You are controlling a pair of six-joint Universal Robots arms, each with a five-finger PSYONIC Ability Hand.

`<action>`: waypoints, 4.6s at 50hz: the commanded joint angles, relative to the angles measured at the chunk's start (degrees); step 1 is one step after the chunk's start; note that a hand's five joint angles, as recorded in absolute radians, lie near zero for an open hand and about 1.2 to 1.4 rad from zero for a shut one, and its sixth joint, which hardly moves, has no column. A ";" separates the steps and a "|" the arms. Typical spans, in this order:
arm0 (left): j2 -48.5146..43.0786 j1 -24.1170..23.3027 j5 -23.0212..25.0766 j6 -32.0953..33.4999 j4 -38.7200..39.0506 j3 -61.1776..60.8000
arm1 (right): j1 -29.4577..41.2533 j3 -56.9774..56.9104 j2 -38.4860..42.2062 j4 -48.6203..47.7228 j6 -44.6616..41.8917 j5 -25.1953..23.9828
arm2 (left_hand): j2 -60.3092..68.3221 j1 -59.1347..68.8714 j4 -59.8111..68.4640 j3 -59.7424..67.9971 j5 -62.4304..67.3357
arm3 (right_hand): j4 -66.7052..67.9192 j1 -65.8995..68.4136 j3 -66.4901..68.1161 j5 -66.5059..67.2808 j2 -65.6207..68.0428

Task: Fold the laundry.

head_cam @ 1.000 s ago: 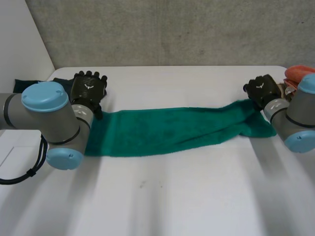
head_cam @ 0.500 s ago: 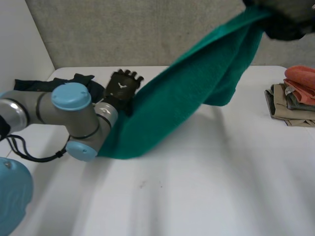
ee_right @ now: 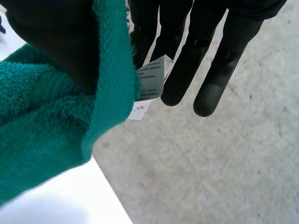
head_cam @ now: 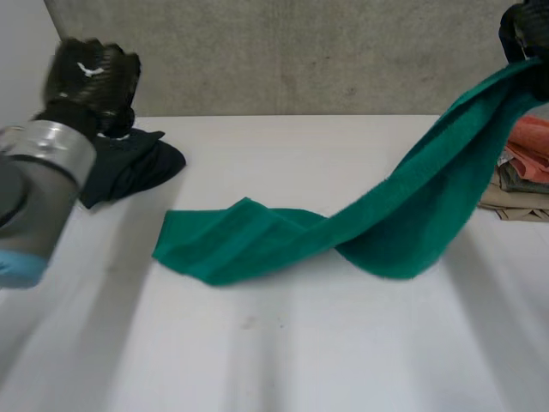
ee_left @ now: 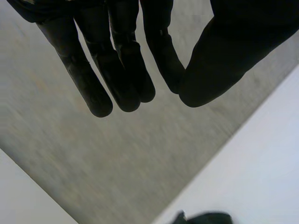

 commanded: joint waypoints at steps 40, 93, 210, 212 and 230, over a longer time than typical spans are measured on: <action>-23.49 -12.18 2.38 -12.18 -13.37 20.05 | 4.87 -2.07 -2.42 -2.38 2.47 -3.45 | 11.51 13.49 11.41 11.87 13.88 | 11.26 15.09 11.60 13.68 12.29; -23.38 -9.11 -12.83 10.48 13.78 45.79 | 16.10 -34.15 35.82 -41.20 -12.03 26.61 | 11.51 13.49 11.41 11.87 13.88 | 11.26 15.09 11.60 13.68 12.29; -41.31 -1.99 12.84 19.81 -35.34 35.24 | 9.60 23.60 26.42 -24.71 -10.80 15.00 | 11.51 13.49 11.41 11.87 13.88 | 11.26 15.09 11.60 13.68 12.29; -40.35 -1.64 12.66 19.81 -35.16 34.98 | 9.60 23.51 26.24 -24.62 -10.71 15.18 | 11.51 13.49 11.41 11.87 13.88 | 11.26 15.09 11.60 13.68 12.29; 1.73 5.83 4.84 16.74 -35.43 2.13 | 2.31 17.02 4.73 6.09 -17.92 15.80 | 11.51 13.49 11.41 11.87 13.88 | 11.26 15.09 11.60 13.68 12.29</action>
